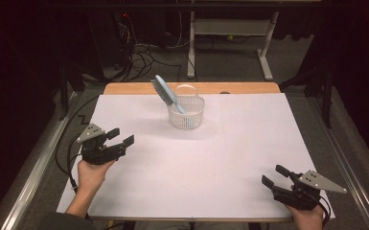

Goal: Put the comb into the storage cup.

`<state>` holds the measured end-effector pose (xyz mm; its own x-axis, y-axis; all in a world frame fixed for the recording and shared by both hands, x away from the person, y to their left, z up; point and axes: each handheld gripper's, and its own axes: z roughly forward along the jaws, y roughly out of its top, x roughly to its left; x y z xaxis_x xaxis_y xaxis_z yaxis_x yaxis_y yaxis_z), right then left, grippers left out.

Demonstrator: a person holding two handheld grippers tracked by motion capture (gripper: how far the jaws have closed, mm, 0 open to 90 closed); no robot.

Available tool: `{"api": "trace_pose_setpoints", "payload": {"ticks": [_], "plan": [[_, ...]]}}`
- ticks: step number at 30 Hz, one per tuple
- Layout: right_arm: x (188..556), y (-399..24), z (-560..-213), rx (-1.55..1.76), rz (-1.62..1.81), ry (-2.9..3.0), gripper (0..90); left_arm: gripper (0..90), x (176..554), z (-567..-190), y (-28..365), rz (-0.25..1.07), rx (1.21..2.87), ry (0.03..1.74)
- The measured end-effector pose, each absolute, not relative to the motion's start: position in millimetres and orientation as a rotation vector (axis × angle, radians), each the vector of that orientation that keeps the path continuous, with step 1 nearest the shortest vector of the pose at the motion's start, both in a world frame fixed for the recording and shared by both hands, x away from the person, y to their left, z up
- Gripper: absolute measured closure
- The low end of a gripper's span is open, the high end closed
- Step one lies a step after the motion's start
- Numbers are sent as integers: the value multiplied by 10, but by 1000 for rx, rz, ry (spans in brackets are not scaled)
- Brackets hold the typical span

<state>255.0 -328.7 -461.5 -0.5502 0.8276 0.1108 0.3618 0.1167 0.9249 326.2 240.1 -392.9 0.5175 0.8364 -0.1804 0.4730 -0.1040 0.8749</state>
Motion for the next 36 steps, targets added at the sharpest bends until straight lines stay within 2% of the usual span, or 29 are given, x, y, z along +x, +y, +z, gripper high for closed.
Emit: {"api": "trace_pose_setpoints", "payload": {"ticks": [36], "plan": [[2548, -3284, -4614, 1153, 1425, 1966, 298, 311, 3013, -4051, 2579, 469, 1733, 1116]]}}
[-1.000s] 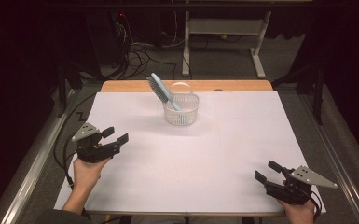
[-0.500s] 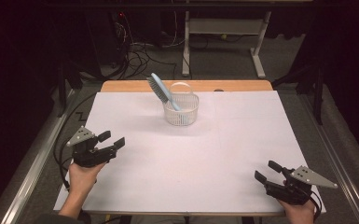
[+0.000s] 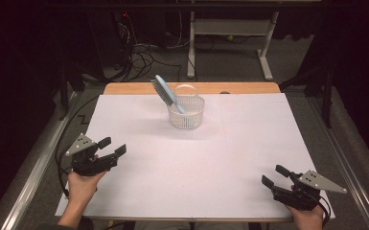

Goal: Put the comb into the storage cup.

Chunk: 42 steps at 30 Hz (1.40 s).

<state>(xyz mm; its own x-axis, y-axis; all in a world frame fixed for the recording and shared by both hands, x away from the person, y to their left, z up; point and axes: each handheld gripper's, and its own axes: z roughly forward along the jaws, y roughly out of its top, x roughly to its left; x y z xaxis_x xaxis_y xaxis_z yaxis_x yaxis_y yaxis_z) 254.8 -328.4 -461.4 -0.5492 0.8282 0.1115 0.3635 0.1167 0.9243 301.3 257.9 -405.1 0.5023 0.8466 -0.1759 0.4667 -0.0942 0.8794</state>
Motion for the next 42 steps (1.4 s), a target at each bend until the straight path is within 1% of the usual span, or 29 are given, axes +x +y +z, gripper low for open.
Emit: {"api": "trace_pose_setpoints", "payload": {"ticks": [17, 42], "plan": [[2549, -3288, -4615, 1155, 1423, 1963, 298, 288, 2895, -4141, 2563, 484, 1742, 1096], [2552, -3298, -4618, 1170, 1421, 1953, 298, 273, 2819, -4337, 2592, 469, 1757, 1133]]}}
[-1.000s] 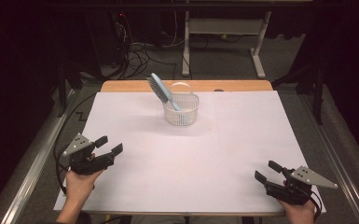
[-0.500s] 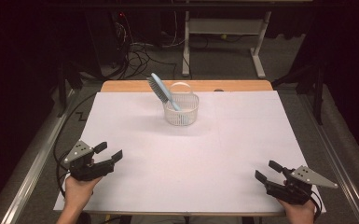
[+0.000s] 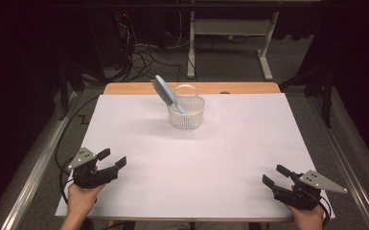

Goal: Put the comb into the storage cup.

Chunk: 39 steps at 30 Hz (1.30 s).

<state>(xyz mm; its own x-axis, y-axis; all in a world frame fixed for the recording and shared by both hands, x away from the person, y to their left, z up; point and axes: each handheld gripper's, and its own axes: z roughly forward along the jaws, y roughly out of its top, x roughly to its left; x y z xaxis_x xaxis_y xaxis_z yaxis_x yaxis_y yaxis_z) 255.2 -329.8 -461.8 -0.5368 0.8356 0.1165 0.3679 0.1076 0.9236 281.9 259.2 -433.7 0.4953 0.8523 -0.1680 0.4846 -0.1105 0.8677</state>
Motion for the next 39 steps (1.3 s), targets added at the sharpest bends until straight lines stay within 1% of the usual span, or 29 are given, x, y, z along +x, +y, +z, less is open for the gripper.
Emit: {"api": "trace_pose_setpoints", "payload": {"ticks": [39], "plan": [[2552, -3296, -4617, 1166, 1421, 1956, 298, 274, 2763, -4542, 2607, 442, 1746, 1183]]}}
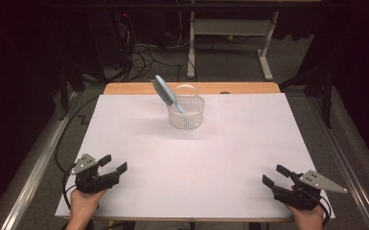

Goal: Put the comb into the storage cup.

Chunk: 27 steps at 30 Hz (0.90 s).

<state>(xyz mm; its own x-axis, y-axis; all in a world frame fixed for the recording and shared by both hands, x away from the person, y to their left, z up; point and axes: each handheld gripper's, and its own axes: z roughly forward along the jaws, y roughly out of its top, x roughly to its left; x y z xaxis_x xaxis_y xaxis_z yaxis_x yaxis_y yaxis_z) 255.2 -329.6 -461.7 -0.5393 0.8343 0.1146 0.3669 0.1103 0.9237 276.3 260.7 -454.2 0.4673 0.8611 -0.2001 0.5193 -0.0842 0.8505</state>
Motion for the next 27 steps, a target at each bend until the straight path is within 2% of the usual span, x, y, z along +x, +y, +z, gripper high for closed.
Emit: {"api": "trace_pose_setpoints", "payload": {"ticks": [27], "plan": [[2552, -3292, -4617, 1165, 1418, 1970, 297, 273, 2736, -4674, 2687, 441, 1742, 1241]]}}
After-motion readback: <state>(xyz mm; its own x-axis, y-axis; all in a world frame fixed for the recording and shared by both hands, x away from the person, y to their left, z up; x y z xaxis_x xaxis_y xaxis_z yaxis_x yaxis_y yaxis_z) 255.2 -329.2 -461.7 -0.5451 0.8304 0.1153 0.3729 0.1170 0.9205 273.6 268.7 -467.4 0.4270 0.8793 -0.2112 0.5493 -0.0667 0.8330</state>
